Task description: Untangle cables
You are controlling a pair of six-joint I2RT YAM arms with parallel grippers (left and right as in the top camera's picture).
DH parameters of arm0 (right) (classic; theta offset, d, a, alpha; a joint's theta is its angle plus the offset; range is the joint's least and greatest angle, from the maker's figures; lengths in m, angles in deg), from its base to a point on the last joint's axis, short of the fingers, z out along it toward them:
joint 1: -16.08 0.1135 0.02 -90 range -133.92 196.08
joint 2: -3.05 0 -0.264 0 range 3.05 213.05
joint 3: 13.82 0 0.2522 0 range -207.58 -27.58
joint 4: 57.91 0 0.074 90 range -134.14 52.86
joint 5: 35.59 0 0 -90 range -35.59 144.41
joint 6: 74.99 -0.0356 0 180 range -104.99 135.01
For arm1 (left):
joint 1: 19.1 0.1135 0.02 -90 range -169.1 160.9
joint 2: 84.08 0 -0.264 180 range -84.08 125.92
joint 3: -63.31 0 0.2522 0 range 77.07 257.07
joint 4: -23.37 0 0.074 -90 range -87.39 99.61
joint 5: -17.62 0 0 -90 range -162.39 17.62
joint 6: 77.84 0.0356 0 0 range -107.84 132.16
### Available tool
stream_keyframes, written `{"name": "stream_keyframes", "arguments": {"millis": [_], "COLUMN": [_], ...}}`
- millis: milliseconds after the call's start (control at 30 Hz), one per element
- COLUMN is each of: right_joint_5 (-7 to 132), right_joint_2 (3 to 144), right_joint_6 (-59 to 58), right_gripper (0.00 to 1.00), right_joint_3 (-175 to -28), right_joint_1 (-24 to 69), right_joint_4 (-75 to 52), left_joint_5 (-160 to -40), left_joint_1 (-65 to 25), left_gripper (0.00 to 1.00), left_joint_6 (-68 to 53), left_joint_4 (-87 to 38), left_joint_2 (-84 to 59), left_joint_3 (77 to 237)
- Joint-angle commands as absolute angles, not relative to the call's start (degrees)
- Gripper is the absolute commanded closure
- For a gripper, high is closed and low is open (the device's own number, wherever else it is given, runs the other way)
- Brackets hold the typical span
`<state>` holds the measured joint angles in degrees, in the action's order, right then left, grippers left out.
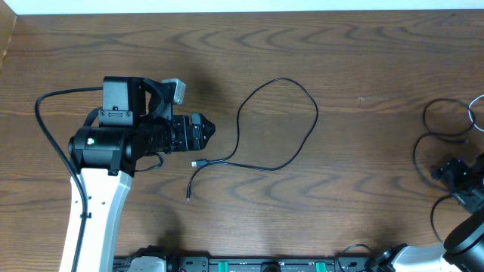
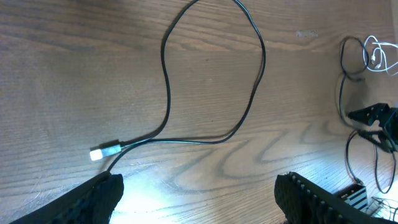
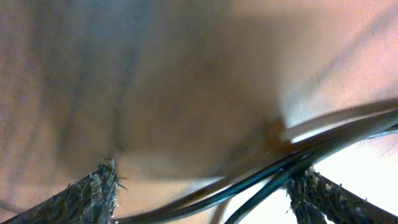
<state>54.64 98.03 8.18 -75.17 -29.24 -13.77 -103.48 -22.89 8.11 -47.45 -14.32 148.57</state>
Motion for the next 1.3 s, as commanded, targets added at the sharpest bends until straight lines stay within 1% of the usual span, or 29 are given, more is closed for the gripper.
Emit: {"name": "stream_keyframes", "arguments": {"millis": [0,133,233,333,433,533,600,800,867,1100,1167,1267], "right_joint_5": [64.49,66.85,66.83,66.85,66.79,66.81,66.83,74.15,76.36,78.18,79.9,82.92], "right_joint_2": [99.91,99.91,99.91,99.91,99.91,99.91,99.87,94.97,91.24,74.76,70.43,65.71], "right_joint_6": [13.69,16.36,18.78,19.02,19.44,19.33,18.17,17.49,17.67,17.65,17.62,17.62], "right_gripper": [0.16,0.18,0.17,0.13,0.12,0.1,0.08,0.04,0.01,0.01,0.01,0.01], "right_joint_3": [-73.47,-73.47,-73.47,-73.47,-73.47,-73.47,-73.62,-73.71,-73.71,-73.71,-73.71,-73.69], "right_joint_1": [-29.13,-27.89,-24.89,-21.94,-19.45,-17.42,-16.78,-16.83,-16.8,-16.8,-16.8,-16.8], "right_joint_4": [-16.27,-20.24,-24.62,-28.59,-31.09,-32.46,-32.62,-30.23,-28.9,-18.89,-15.52,-11.74], "left_joint_5": [-102.8,-102.8,-102.8,-102.8,-102.8,-102.8,-102.8,-102.78,-102.78,-102.71,-102.69,-102.71], "left_joint_1": [-22.65,-22.65,-22.65,-22.65,-22.65,-22.65,-22.65,-22.65,-22.65,-22.65,-22.65,-22.71], "left_gripper": [0.17,0.17,0.17,0.17,0.17,0.17,0.17,0.17,0.17,0.17,0.17,0.17], "left_joint_6": [9.14,9.14,9.12,9.14,9.14,9.14,9.14,9.14,9.14,9.51,11.48,17.6], "left_joint_4": [-47.58,-47.58,-47.58,-47.58,-47.56,-47.56,-47.56,-47.28,-47.17,-48.26,-48.68,-50.73], "left_joint_2": [-14.48,-14.48,-14.48,-14.48,-14.48,-14.48,-14.5,-14.52,-14.52,-14.45,-14.41,-14.04], "left_joint_3": [149.51,149.51,149.51,149.51,149.51,149.51,149.51,149.51,149.51,149.51,149.38,148.97]}}
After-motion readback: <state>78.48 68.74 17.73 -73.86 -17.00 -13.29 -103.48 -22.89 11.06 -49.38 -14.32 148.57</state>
